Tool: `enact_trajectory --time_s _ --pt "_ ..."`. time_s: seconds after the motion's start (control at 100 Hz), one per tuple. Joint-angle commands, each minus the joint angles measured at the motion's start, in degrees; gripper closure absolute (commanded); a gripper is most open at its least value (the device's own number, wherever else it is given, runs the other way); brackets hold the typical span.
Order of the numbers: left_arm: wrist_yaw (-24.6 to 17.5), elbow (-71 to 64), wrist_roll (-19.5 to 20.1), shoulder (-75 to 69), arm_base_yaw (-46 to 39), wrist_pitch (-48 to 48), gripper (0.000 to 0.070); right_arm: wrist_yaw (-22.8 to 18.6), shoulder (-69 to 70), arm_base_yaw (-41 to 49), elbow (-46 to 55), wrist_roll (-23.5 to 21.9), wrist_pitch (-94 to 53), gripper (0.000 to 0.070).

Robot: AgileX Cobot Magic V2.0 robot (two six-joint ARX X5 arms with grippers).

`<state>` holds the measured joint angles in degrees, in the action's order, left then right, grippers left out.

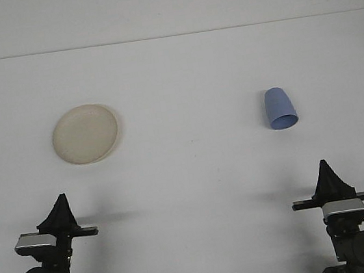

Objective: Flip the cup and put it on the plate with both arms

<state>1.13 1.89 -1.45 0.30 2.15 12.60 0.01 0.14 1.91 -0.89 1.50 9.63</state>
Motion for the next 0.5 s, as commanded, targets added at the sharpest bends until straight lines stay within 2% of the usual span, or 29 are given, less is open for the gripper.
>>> enact_trajectory --time_s 0.0,0.13,0.22,0.49 --pt "-0.2 -1.1 -0.3 -0.1 0.0 0.6 0.0689 0.0 -0.1 0.0 0.2 -0.6 0.6 0.0700" --pt "-0.2 -1.1 -0.3 -0.1 0.0 0.6 0.0689 0.0 -0.1 0.0 0.0 -0.7 0.5 0.0700" --pt "-0.2 -1.1 -0.3 -0.1 0.0 0.6 0.0689 0.0 -0.1 0.0 -1.5 -2.4 -2.0 0.0700" --pt "-0.2 -1.1 -0.3 -0.1 0.0 0.6 0.0689 0.1 3.9 0.0 -15.8 -3.3 -19.6 0.0700"
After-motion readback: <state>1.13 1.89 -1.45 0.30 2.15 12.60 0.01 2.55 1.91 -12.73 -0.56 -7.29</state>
